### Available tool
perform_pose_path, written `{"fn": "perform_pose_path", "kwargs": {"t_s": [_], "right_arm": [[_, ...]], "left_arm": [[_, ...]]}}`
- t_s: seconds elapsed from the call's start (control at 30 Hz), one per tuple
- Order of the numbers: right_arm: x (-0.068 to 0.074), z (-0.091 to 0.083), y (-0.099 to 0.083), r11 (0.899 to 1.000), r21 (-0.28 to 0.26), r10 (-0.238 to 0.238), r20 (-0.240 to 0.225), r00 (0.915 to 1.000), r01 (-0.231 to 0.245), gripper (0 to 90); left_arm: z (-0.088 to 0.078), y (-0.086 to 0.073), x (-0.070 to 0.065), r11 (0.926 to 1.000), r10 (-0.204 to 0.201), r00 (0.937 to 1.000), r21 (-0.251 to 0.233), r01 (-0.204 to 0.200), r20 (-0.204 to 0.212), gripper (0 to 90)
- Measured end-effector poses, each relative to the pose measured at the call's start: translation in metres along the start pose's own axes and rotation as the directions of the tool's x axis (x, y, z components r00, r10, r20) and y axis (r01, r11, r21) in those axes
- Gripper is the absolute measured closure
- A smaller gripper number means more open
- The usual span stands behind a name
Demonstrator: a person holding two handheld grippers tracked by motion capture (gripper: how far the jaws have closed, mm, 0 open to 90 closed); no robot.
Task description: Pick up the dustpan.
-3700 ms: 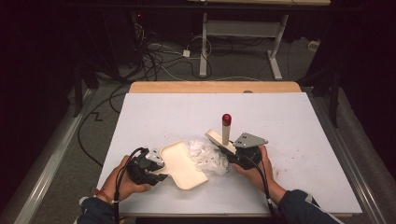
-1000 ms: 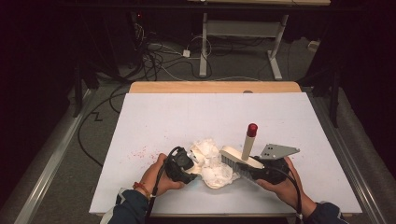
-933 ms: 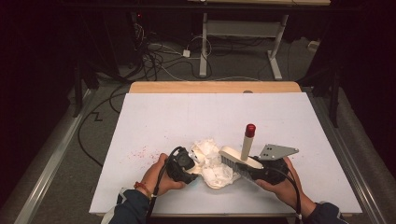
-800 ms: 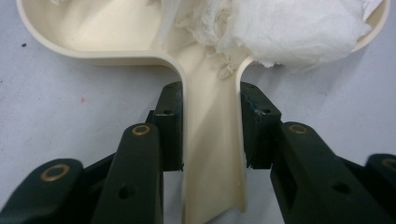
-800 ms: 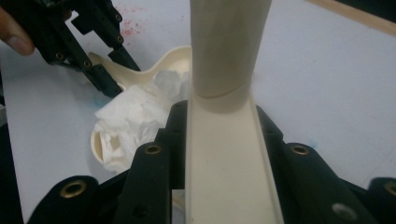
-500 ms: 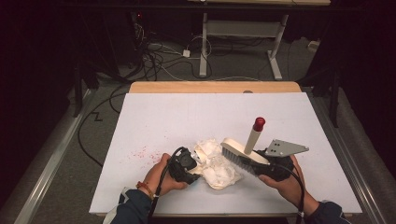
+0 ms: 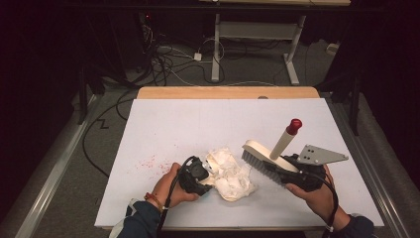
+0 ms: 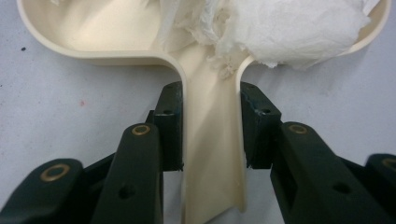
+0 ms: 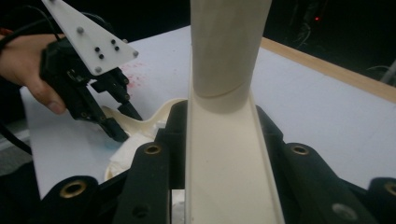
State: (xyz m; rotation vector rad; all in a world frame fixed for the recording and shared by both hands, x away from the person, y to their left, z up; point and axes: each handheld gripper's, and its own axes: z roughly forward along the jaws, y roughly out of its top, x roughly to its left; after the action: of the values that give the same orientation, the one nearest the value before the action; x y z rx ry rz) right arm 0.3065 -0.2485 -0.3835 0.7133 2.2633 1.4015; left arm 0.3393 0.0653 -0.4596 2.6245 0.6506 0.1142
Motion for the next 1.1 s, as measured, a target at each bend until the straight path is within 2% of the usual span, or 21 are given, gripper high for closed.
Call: {"fn": "perform_pose_path", "kwargs": {"t_s": [0.07,0.13,0.23,0.3,0.4,0.5,0.67,0.83,1.0,1.1], "right_arm": [[-0.001,0.001,-0.002,1.000,0.018,-0.010,0.031,0.9995,0.010,68.1],[-0.004,0.005,-0.007,0.998,0.063,-0.021,0.058,0.9981,0.017,68.1],[-0.009,0.015,-0.018,0.988,0.145,-0.071,0.105,0.9920,0.055,68.2],[-0.015,0.022,-0.026,0.980,0.195,-0.063,0.111,0.9919,0.040,68.2],[-0.018,0.029,-0.034,0.974,0.227,-0.056,0.110,0.9924,0.030,68.2],[-0.016,0.035,-0.037,0.979,0.201,-0.040,0.053,0.9978,0.028,68.2],[-0.007,0.043,-0.035,0.984,0.176,-0.027,-0.008,0.9996,0.028,68.2],[-0.005,0.039,-0.028,0.991,0.128,-0.027,-0.022,0.9994,0.030,68.2],[-0.013,0.033,-0.014,0.997,0.069,-0.023,-0.005,0.9997,0.023,68.2],[-0.020,0.038,-0.009,0.998,0.055,-0.020,0.006,0.9998,0.019,68.2]], "left_arm": [[0.000,0.000,0.000,1.0000,0.002,1.0000,0.001,-0.002,-0.001,62.7],[0.000,0.000,0.000,1.0000,0.002,1.0000,0.001,-0.002,-0.001,62.7],[0.000,0.000,-0.001,1.0000,0.002,1.0000,0.001,-0.002,-0.002,62.7],[0.000,0.000,-0.001,1.0000,0.003,1.0000,0.003,-0.003,-0.003,62.7],[0.000,0.000,-0.001,1.0000,0.004,1.0000,0.003,-0.004,-0.003,62.7],[0.000,0.001,-0.001,1.0000,0.008,0.9999,0.003,-0.008,-0.007,62.7],[0.001,0.002,-0.001,0.9999,0.016,0.9998,0.001,-0.016,-0.012,62.7],[0.000,0.003,-0.001,0.9997,0.024,0.9996,0.003,-0.024,-0.012,62.7],[0.001,0.005,0.000,0.9994,0.035,0.9993,0.006,-0.035,-0.011,62.7],[0.002,0.006,0.001,0.9993,0.037,0.9993,0.004,-0.037,-0.006,62.7]]}}
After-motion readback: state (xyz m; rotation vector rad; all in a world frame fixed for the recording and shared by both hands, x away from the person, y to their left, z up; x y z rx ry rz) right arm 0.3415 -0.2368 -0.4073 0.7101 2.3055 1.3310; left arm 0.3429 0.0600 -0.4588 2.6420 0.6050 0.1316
